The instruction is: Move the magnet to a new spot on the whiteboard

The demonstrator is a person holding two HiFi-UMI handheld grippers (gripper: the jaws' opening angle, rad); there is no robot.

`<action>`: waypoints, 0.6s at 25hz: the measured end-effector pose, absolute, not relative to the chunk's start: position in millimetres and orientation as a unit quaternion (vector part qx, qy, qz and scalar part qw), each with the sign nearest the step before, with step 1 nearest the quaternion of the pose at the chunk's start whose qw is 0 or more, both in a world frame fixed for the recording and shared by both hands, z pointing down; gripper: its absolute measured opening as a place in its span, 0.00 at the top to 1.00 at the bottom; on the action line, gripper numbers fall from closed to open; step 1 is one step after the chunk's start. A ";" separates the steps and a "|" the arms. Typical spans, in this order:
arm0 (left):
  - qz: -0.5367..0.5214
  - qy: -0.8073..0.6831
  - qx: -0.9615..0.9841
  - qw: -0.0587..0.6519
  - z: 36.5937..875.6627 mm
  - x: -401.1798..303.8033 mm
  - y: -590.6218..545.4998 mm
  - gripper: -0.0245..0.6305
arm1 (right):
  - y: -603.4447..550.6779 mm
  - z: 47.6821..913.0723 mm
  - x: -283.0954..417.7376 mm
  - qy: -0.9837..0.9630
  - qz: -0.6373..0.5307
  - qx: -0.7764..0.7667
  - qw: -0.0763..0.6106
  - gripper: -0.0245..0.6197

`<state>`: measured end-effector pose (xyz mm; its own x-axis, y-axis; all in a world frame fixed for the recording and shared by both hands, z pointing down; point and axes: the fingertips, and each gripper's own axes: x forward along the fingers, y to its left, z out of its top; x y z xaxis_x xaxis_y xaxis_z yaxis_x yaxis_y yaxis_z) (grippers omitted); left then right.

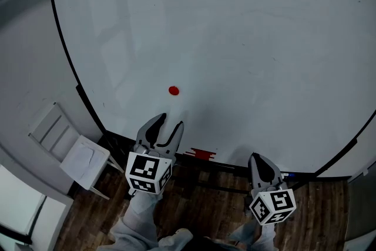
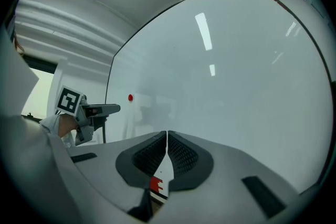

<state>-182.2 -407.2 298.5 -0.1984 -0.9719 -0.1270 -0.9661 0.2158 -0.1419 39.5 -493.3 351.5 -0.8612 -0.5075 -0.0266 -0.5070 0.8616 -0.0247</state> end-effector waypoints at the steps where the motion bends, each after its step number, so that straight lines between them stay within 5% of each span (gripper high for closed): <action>1: -0.013 0.772 -0.630 0.088 302.6 -179.9 -405.1 0.67 | -493.9 352.8 41.4 0.964 -0.010 -0.266 0.016 0.91; 15: 0.005 0.750 -0.661 -0.009 385.4 -146.2 -379.6 0.72 | -487.6 381.3 61.4 0.957 -0.029 -0.289 -0.004 0.91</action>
